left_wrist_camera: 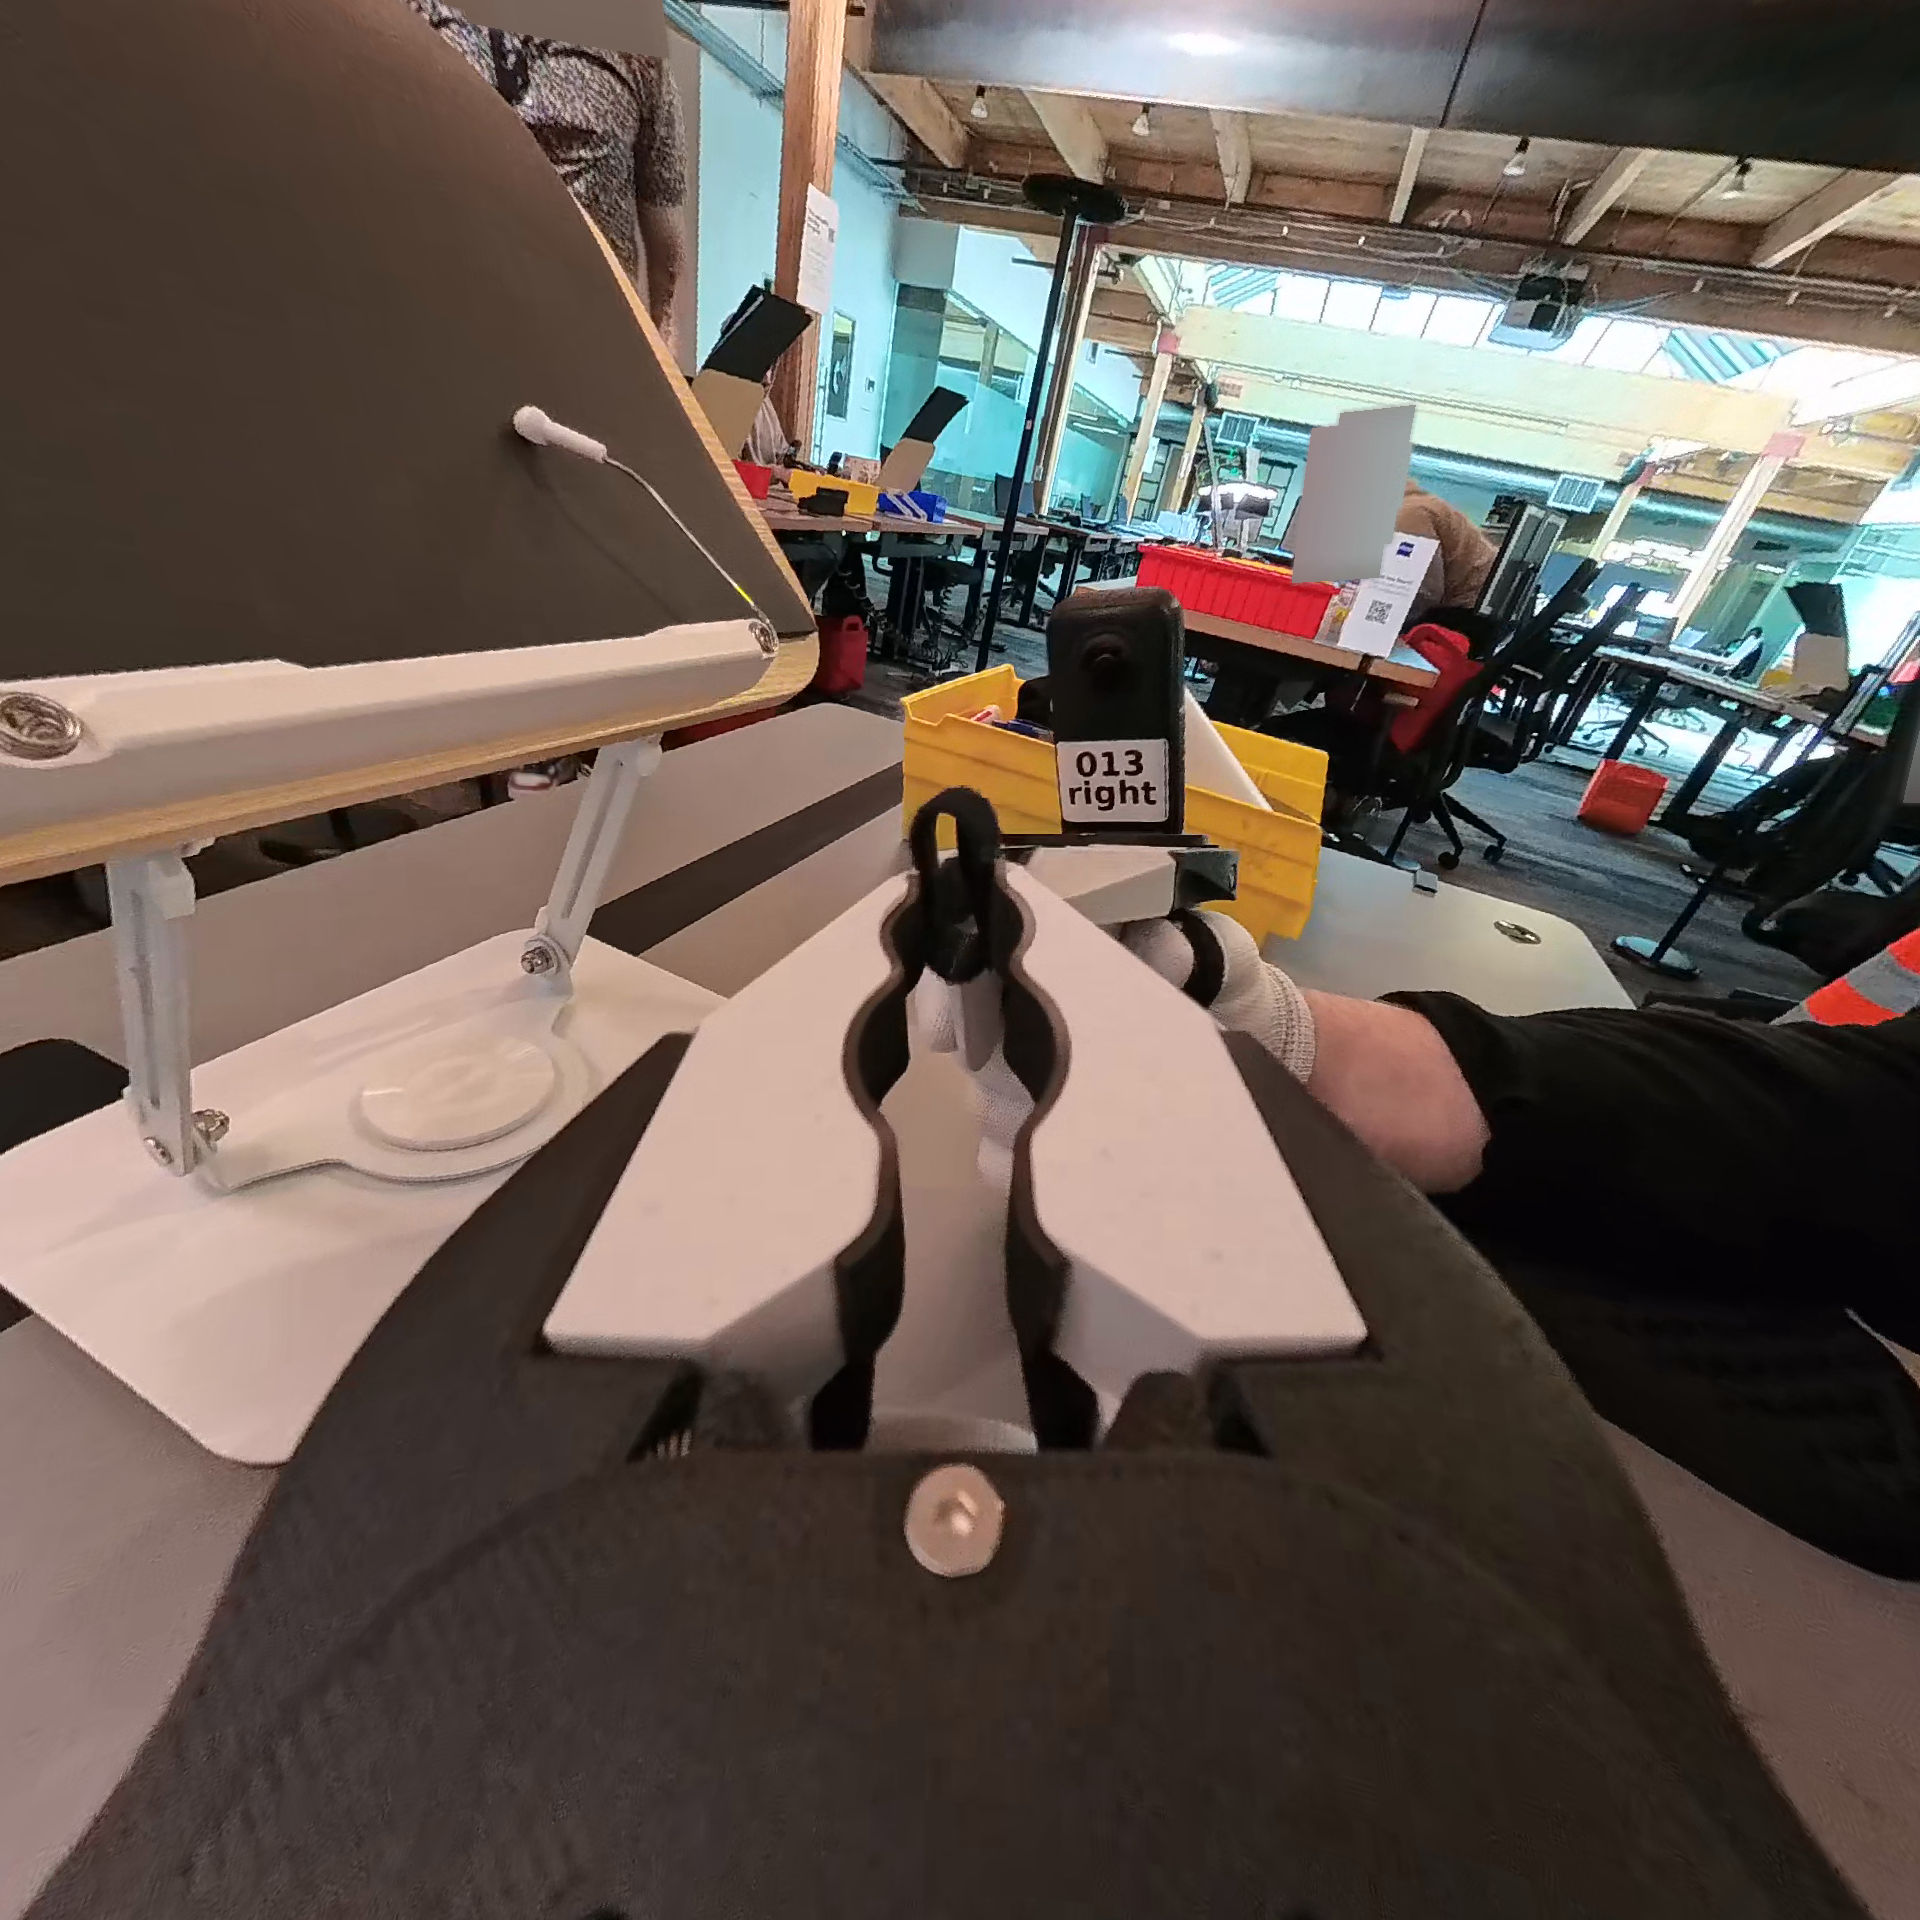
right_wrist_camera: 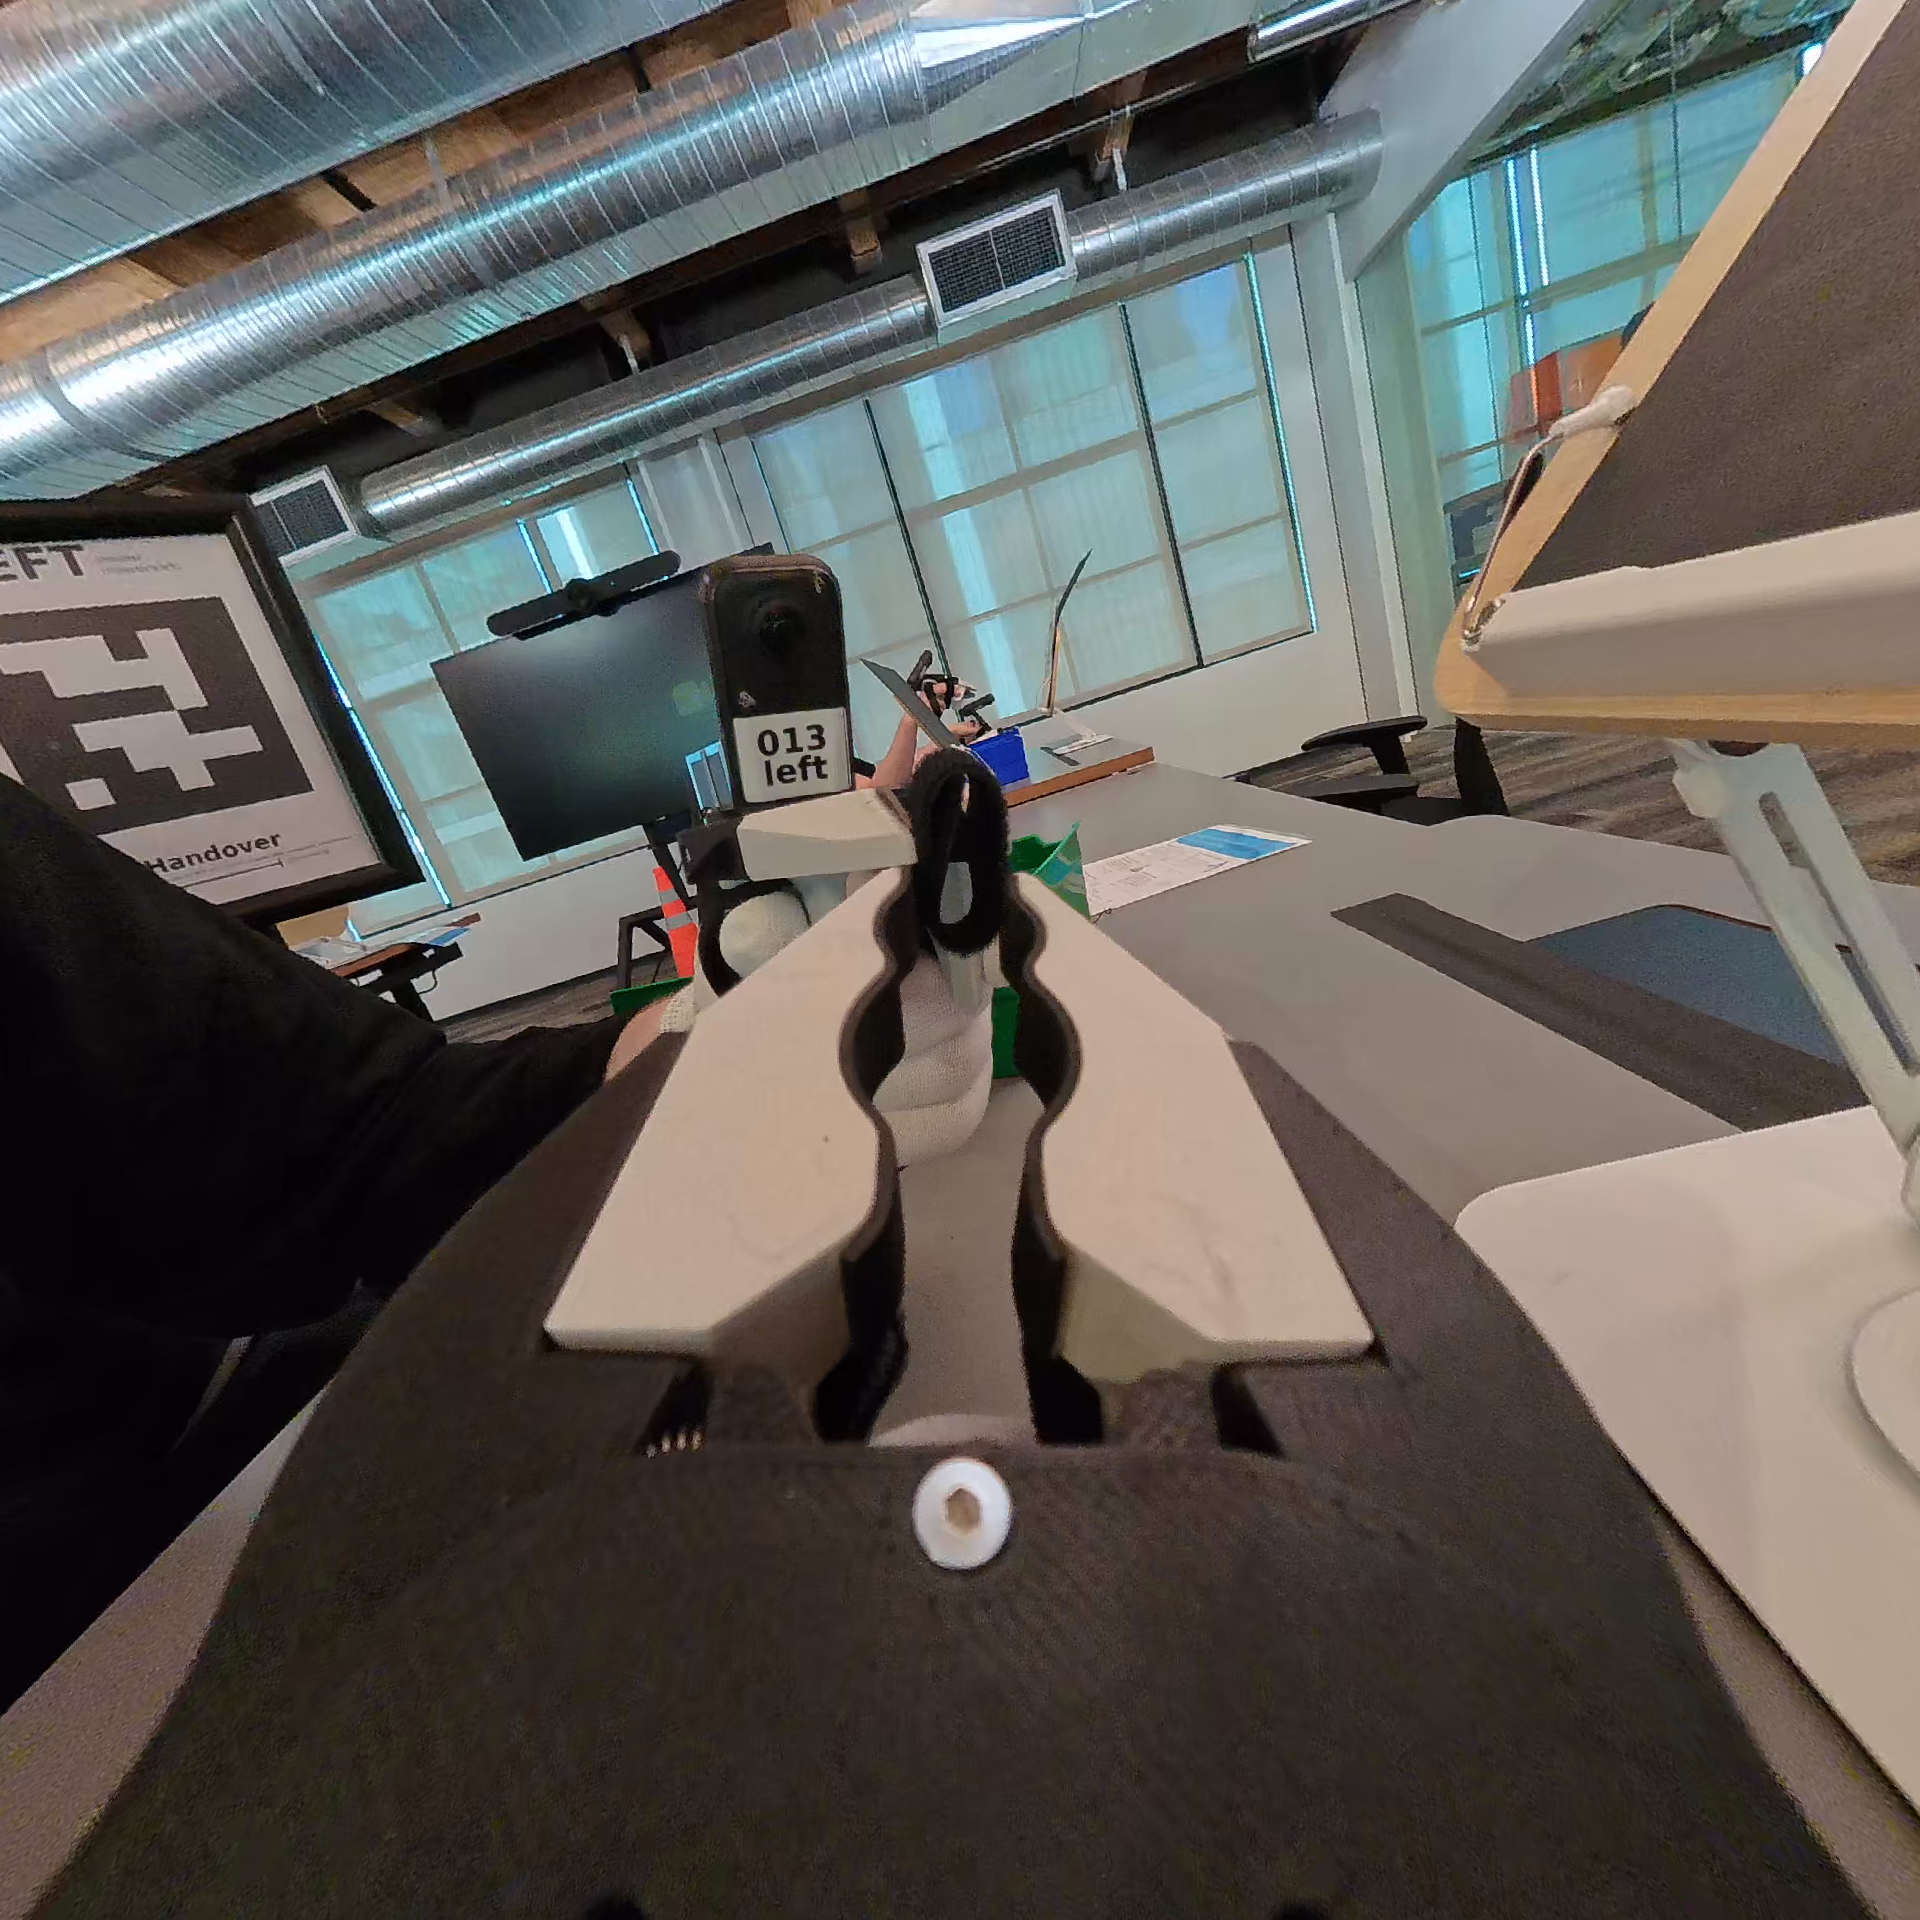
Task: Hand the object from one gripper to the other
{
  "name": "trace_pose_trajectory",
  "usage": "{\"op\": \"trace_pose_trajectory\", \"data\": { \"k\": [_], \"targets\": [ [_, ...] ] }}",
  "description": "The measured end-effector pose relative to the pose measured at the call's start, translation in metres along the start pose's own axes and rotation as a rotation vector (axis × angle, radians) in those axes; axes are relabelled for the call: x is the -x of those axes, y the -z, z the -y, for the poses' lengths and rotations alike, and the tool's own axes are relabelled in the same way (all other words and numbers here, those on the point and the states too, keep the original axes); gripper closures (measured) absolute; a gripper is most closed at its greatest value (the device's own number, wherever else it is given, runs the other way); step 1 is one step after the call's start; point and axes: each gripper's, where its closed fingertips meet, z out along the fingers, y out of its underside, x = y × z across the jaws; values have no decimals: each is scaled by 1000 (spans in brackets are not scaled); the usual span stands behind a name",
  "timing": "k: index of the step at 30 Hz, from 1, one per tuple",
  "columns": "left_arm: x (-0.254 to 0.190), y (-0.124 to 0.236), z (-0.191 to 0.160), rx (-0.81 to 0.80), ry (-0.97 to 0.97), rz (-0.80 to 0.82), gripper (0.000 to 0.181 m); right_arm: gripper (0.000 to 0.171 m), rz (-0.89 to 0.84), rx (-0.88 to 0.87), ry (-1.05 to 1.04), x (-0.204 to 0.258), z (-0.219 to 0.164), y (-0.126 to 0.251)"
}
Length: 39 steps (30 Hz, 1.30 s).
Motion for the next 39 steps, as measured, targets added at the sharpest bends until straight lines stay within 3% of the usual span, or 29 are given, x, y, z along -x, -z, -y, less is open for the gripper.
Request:
{"op": "trace_pose_trajectory", "data": {
  "k": [22,30,35,39],
  "targets": [
    [13,6,3,12,-75,80,159,164,-95,85,191,-5,-8,-2],
    [12,5,2,20,-88,81,171,164,-114,93,220,-6,-9,-2],
    [13,5,4,24,-37,71,176,155,-136,87,239,-8,-7,-2],
    [32,13,0,93,82,114,177,126,-275,131,446,-18,-5,-1]
  ]
}}
